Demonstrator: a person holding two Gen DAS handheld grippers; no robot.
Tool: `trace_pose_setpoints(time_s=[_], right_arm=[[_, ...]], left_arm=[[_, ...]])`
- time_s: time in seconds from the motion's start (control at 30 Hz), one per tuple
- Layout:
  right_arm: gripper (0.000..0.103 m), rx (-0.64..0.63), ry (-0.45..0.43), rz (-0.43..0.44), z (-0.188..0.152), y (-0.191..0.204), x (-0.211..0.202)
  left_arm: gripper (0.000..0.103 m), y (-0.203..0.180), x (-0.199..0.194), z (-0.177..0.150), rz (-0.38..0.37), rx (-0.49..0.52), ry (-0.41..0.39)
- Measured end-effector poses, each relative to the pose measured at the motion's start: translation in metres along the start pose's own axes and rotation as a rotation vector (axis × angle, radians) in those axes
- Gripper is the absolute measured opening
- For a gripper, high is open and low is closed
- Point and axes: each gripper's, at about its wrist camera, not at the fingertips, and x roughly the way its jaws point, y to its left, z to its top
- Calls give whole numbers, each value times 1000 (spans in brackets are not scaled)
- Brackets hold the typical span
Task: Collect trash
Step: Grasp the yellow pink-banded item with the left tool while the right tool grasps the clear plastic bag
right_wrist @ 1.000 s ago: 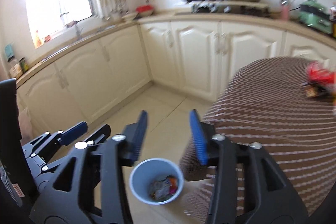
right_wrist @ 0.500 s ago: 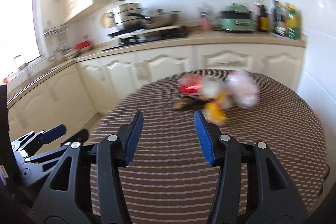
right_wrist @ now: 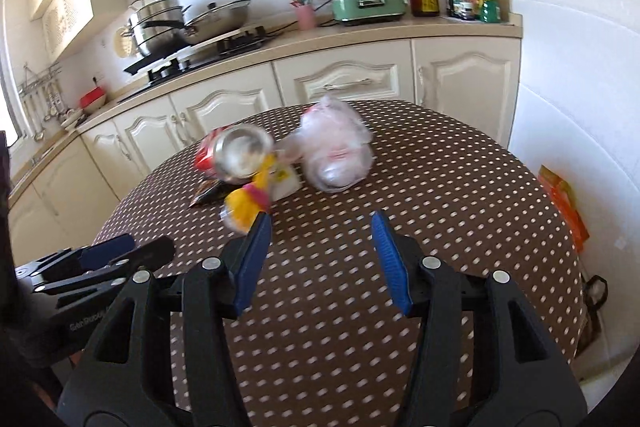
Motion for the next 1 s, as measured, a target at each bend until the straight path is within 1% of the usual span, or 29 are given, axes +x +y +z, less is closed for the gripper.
trace_pose_setpoints(time_s=[0.13, 0.23, 0.3, 0.33, 0.43, 0.47, 0.5, 0.53, 0.57, 0.63, 0.67, 0.73, 0.83, 0.87, 0.93, 1.0], right_arm=[[53, 14, 9, -20, 13, -17, 14], [54, 22, 25, -27, 23, -27, 27], [56, 32, 41, -14, 30, -32, 37], [57, 36, 55, -10, 33, -34, 43], [58, 37, 80, 11, 39, -34, 57], [58, 41, 90, 22, 41, -34, 62], [58, 43, 96, 27, 42, -34, 65], [59, 41, 106, 30, 44, -33, 70], [60, 37, 113, 31, 45, -31, 72], [62, 26, 133, 39, 48, -27, 78], [63, 23, 134, 45, 50, -25, 79], [66, 10, 147, 44, 55, -21, 84], [68, -4, 152, 44, 62, -15, 91], [68, -4, 160, 45, 64, -14, 95], [70, -3, 175, 46, 67, -13, 105], [70, 4, 203, 32, 68, -13, 120]], left_arm=[[58, -20, 28, 14, -43, 24, 39], [58, -32, 51, 24, -44, 34, 71], [58, -36, 61, 28, -44, 45, 84], [58, -38, 69, 31, -41, 54, 105], [56, -38, 75, 36, -49, 59, 127], [51, -41, 77, 39, -51, 73, 123], [29, -42, 79, 41, -37, 87, 129], [25, -42, 81, 42, -37, 88, 134], [23, -41, 80, 42, -49, 79, 129], [22, -41, 72, 42, -44, 85, 107], [22, -40, 63, 42, -38, 87, 81], [22, -38, 47, 41, -52, 89, 42], [22, -26, 21, 41, -46, 44, -33], [22, -22, 18, 44, -44, 26, -47], [22, -11, 14, 48, -13, -9, -74], [22, -7, 16, 52, 16, -17, -76]])
